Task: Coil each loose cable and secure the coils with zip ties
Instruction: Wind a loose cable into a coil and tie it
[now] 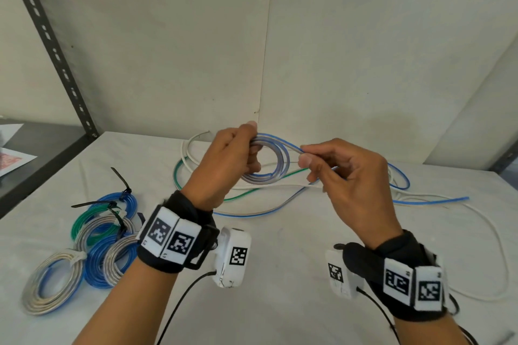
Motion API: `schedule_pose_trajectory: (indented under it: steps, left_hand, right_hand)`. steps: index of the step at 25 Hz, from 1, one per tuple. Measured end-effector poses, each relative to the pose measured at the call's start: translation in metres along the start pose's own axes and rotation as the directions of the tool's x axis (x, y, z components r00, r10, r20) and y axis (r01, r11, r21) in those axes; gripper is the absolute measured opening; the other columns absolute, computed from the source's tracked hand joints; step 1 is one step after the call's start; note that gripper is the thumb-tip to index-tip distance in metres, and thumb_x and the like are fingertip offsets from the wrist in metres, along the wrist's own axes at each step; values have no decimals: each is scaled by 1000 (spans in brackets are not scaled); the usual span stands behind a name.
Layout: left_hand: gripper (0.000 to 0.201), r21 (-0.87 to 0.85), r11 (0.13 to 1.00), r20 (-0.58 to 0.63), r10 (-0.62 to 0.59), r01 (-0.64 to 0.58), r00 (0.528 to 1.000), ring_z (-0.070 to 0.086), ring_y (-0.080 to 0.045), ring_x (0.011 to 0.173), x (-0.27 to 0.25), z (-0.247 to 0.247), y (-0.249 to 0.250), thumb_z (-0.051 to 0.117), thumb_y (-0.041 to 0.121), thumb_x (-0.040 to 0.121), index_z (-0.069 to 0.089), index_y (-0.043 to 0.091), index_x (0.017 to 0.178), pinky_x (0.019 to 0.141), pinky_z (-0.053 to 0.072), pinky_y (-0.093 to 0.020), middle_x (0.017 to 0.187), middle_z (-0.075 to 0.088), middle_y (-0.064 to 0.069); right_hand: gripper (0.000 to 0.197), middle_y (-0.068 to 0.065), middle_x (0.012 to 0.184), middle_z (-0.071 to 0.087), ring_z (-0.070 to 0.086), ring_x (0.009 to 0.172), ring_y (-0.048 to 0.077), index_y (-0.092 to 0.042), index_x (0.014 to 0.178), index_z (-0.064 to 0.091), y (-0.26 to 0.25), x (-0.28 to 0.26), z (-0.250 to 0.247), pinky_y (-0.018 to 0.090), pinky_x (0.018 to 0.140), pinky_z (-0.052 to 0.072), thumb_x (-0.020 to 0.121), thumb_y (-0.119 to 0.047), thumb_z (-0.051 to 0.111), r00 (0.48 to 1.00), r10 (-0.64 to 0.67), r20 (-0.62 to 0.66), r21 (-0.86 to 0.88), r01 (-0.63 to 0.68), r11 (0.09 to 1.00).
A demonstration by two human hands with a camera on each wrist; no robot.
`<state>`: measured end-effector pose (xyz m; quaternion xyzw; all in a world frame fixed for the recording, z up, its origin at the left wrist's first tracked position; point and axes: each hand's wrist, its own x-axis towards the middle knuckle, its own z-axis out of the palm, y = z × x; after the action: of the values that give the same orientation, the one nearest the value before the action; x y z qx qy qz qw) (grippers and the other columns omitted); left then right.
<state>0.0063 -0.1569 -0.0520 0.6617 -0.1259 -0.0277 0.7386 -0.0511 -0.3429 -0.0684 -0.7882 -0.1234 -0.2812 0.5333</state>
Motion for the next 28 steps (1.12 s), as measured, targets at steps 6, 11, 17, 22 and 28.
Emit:
schedule_pose_trajectory:
  steps: [6, 11, 17, 22, 28]
  left_hand:
    - [42, -368, 927, -4, -75, 68, 997, 18, -13, 44, -4, 10, 6, 33, 25, 108, 33, 16, 67, 62, 44, -28, 51, 20, 5]
    - [42, -471, 880, 23, -55, 60, 998, 21, -12, 45, -6, 16, 5, 30, 30, 109, 32, 16, 70, 55, 44, -23, 49, 22, 6]
    - [50, -501, 859, 106, -59, 105, 993, 35, -15, 49, -7, 23, 4, 34, 45, 106, 42, 11, 71, 53, 46, -20, 54, 29, 0]
    - [30, 58, 985, 173, 148, -160, 974, 74, -24, 85, -7, -2, 2, 66, 26, 91, 69, 1, 107, 79, 62, -38, 91, 75, -15]
    - [18, 98, 991, 229, 67, -91, 971, 74, -22, 73, -6, -20, 3, 71, 9, 85, 75, -1, 99, 74, 63, -37, 84, 76, -20]
  right_hand:
    - [3, 2, 78, 75, 69, 60, 20, -15, 91, 72, -4, -6, 19, 25, 49, 46, 91, -18, 71, 998, 33, -51, 164, -24, 986]
    - [14, 8, 78, 75, 68, 61, 20, -10, 93, 69, -6, -11, 34, 25, 49, 48, 83, -15, 77, 986, 114, -124, 332, -66, 941]
    - [13, 6, 72, 72, 61, 56, 16, -9, 91, 71, -6, -6, 28, 23, 52, 48, 80, -15, 76, 969, 132, -209, 379, -44, 924]
    - [12, 6, 72, 74, 62, 55, 15, -9, 90, 72, -1, 2, 8, 23, 51, 48, 80, -12, 78, 982, 134, -134, 294, -89, 952]
    - [20, 10, 79, 77, 66, 61, 21, -8, 92, 74, 1, 4, 1, 23, 50, 47, 77, -22, 76, 987, 146, -71, 274, -122, 954]
